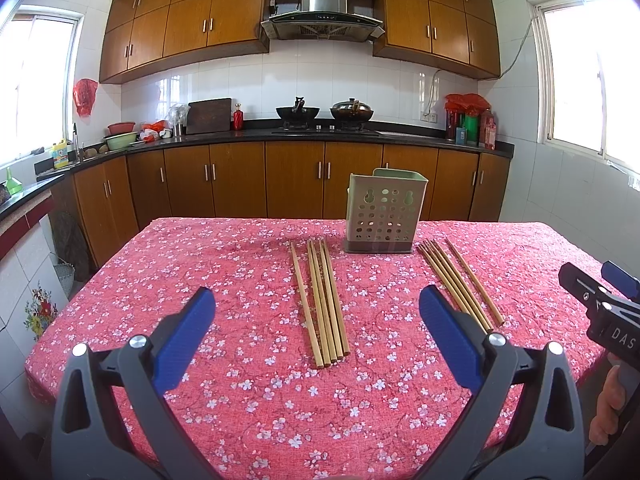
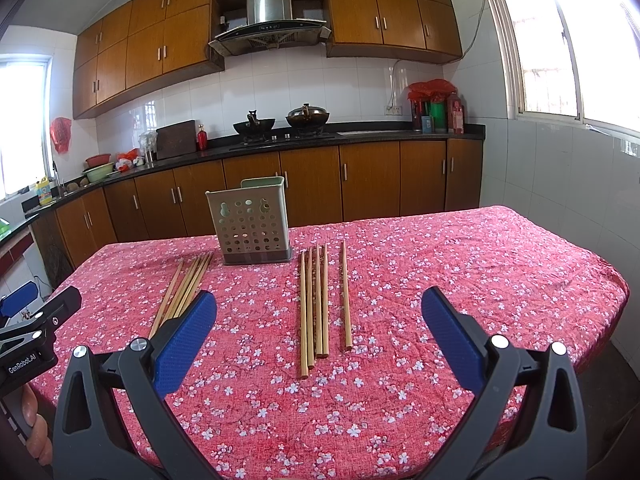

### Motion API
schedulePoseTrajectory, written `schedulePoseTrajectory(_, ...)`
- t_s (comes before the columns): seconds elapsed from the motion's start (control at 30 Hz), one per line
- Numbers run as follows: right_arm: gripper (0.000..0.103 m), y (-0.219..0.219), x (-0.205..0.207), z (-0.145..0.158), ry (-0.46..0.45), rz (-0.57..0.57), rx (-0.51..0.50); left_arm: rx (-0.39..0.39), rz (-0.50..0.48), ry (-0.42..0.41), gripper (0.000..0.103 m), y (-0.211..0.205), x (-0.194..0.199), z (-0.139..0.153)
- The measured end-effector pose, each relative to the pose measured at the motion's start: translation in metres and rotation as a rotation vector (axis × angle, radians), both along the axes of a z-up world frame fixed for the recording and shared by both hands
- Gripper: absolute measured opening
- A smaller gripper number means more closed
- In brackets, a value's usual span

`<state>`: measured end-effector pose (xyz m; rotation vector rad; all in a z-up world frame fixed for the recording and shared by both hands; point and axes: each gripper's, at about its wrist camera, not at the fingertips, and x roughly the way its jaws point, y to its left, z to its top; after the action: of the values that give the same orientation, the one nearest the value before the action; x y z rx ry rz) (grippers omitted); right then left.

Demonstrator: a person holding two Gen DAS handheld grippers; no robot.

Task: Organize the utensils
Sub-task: 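Grasp one bamboo chopstick with the left gripper while the right gripper grasps another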

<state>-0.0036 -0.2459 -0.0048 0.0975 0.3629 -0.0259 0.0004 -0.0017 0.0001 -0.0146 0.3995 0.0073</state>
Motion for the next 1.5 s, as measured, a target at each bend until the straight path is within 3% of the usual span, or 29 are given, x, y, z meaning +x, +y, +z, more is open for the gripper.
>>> schedulePoseTrajectory(0.27, 0.101, -0.008, 0.018, -0.008, 0.047, -0.012, 0.005, 0.032, 0.035, 0.039, 0.099, -0.004, 0.014, -0.015)
schedulePoseTrajectory(0.5, 0.101, -0.037, 0.086, -0.032, 0.264, -0.070, 0.039, 0.015, 0.108, 0.182, 0.099, 0.022, 0.061, -0.028)
schedulePoseTrajectory(0.6, 0.083, -0.046, 0.112, -0.046, 0.341, -0.077, 0.057, -0.014, 0.131, 0.247, 0.099, 0.036, 0.086, -0.037)
schedulePoseTrajectory(0.67, 0.065, -0.049, 0.134, -0.058, 0.408, -0.058, 0.076, -0.023, 0.135, 0.284, 0.097, 0.042, 0.100, -0.043)
schedulePoseTrajectory(0.8, 0.052, -0.049, 0.163, -0.076, 0.494, -0.042, 0.079, -0.035, 0.118, 0.382, 0.072, 0.048, 0.132, -0.063)
schedulePoseTrajectory(0.9, 0.048, -0.047, 0.178, -0.089, 0.543, -0.038, 0.066, -0.058, 0.087, 0.440, 0.061, 0.048, 0.146, -0.076)
schedulePoseTrajectory(1.07, 0.023, -0.045, 0.187, -0.095, 0.543, -0.064, 0.014, -0.085, 0.029, 0.490, 0.043, 0.041, 0.162, -0.086)
schedulePoseTrajectory(1.3, 0.018, -0.050, 0.191, -0.096, 0.532, -0.072, 0.013, -0.090, -0.011, 0.527, 0.024, 0.030, 0.177, -0.095)
schedulePoseTrajectory(1.4, 0.019, -0.048, 0.191, -0.096, 0.524, -0.073, -0.003, -0.054, 0.003, 0.534, 0.011, 0.025, 0.182, -0.099)
schedulePoseTrajectory(1.5, 0.018, -0.048, 0.195, -0.097, 0.519, -0.062, -0.020, -0.035, 0.017, 0.531, 0.009, 0.028, 0.186, -0.100)
